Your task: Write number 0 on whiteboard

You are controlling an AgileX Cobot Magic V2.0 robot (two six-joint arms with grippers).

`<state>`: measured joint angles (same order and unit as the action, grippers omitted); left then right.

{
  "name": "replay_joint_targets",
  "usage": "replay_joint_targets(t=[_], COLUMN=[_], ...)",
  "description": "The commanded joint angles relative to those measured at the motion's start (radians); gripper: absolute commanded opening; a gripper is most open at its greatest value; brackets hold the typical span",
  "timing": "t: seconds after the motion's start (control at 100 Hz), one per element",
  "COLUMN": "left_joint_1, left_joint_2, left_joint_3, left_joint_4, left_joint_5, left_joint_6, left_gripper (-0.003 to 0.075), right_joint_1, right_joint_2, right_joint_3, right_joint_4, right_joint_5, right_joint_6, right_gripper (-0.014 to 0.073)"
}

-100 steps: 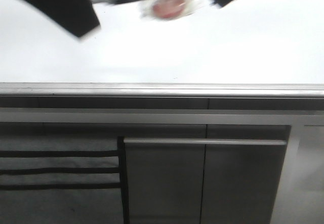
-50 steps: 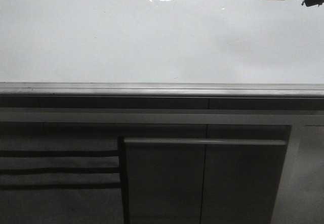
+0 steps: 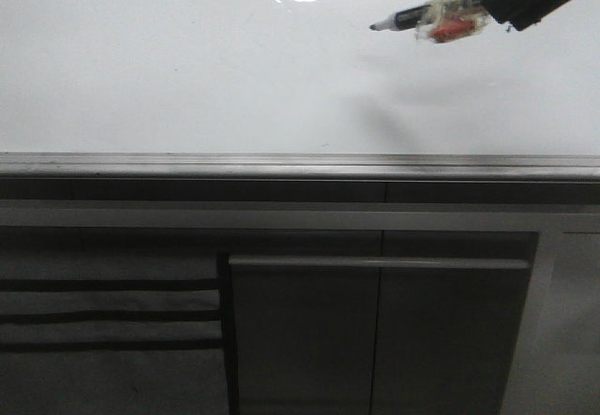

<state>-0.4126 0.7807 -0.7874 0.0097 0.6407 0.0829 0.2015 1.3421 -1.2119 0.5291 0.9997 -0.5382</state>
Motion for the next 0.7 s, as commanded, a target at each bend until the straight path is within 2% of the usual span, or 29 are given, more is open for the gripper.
replay_joint_targets(t=[0.0,0.27,0.39,0.51,0.69], left_joint_1=[0.003,0.003,0.003,0.003,0.003], left_joint_2=[-0.005,-0.005,-0.005,-0.005,-0.005], left_joint_3=[-0.025,-0.025,-0.025,-0.025,-0.025], left_joint_4=[-0.010,-0.010,-0.010,-0.010,-0.010], left_joint_5=[-0.078,-0.081,-0.081,-0.081,-0.081], left_joint_6=[-0.012,-0.012,-0.012,-0.012,-0.012], left_gripper=[0.0461,0.0461,0.0461,0.0461,0.0461], right_joint_1=[0.026,0.037,0.044,0.020,0.014], right_joint_2=[0.023,0.174,0.234,0.233,0.210], right_joint_3=[-0.087,-0.225,-0.244,-0.250,-0.318], right_joint_4=[-0.082,-0.097,-0.121,-0.228,-0.219], right_joint_5=[-0.014,0.023,0.107,0.149,0.125], right_joint_6=[0.073,0.077,0.077,0.156,0.156], right_gripper=[-0.0036,-0.0036,-0.0036,-0.0036,-0.0036])
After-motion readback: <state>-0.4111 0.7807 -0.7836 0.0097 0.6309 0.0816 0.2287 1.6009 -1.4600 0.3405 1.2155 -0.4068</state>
